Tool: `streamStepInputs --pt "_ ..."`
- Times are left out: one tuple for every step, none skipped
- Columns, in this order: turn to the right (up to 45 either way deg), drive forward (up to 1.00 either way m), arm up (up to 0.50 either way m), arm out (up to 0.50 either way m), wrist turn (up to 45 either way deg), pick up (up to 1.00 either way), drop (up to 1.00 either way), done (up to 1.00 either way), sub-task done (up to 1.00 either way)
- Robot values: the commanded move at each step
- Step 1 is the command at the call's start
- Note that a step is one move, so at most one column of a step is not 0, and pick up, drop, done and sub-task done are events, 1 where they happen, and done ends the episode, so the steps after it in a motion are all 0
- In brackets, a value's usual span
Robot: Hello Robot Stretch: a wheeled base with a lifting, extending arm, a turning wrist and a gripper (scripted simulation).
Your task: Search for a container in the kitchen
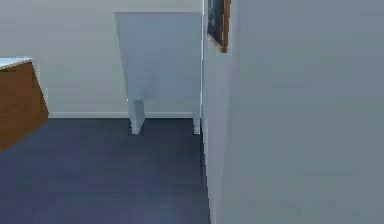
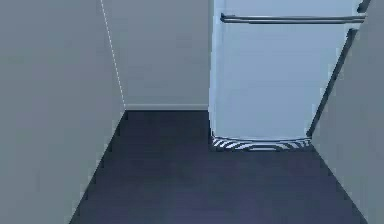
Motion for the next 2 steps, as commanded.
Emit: streamStepInputs --pt "-39.0 0.00 0.00 0.00 0.0 0.00 0.00 0.00 0.00" --pt "0.0 1.00 0.00 0.00 0.0 0.00 0.00 0.00 0.00"
